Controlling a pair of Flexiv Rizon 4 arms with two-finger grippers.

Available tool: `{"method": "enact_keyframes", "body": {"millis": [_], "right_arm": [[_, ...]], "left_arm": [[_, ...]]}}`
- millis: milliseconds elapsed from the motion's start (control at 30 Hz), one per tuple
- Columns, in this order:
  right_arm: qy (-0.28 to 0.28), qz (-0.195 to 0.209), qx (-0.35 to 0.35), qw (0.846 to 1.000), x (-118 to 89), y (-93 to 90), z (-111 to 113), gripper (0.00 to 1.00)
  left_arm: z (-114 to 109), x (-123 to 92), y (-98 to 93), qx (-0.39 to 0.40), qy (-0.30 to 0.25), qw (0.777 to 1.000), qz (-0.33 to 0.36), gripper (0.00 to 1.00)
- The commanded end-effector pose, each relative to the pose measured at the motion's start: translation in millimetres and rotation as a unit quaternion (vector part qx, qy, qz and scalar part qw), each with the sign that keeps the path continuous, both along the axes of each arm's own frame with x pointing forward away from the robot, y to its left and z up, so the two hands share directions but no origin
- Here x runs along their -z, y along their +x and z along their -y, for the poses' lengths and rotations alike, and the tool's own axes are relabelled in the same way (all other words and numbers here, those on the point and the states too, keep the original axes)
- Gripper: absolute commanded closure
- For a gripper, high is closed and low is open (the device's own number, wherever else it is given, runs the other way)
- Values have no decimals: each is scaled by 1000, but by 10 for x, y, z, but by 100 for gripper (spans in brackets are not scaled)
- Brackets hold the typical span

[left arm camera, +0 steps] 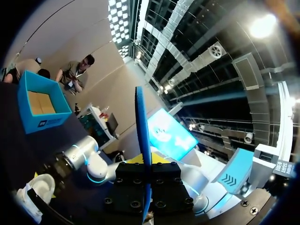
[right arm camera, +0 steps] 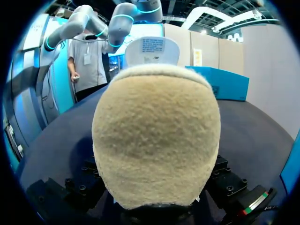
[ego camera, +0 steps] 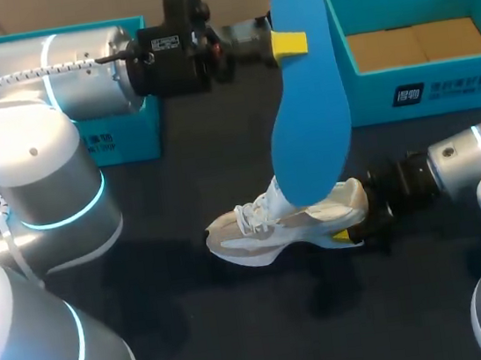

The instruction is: Take the shoe out of the shoebox, open the shoe tongue, remove and reinsert the insole, then place the shoe into the shoebox

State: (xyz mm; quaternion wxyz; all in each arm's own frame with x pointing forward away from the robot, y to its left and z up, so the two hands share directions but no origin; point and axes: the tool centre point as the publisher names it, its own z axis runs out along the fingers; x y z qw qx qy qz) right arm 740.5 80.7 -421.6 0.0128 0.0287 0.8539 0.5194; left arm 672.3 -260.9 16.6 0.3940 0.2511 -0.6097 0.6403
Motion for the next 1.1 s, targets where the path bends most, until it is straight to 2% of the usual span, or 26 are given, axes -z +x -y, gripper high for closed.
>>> {"method": "enact_keyframes", "body": {"millis": [33, 500, 533, 567, 600, 633, 833, 1100], "right_arm": [[-1, 0, 1, 1000, 3, -8, -13, 100], [-1, 0, 1, 1000, 3, -8, -13, 100], [-1, 0, 1, 1000, 3, -8, -13, 97], [-1, 0, 1, 1000, 3, -8, -13, 80], [-1, 0, 1, 1000, 3, -8, -13, 58], [-1, 0, 1, 1000, 3, -8, -13, 0], [-1, 0, 1, 1000, 3, -8, -13, 0], [-27, -1, 8, 1000, -164, 13, 88, 0]], "left_arm": [[6, 8, 22, 3, -3, 1000, 1, 100], [6, 8, 22, 3, -3, 1000, 1, 100], [6, 8, 22, 3, -3, 1000, 1, 100], [6, 8, 22, 3, -3, 1000, 1, 100], [6, 8, 22, 3, -3, 1000, 1, 100], [6, 8, 22, 3, -3, 1000, 1, 100], [6, 8, 22, 3, -3, 1000, 1, 100], [6, 8, 22, 3, -3, 1000, 1, 100]]}}
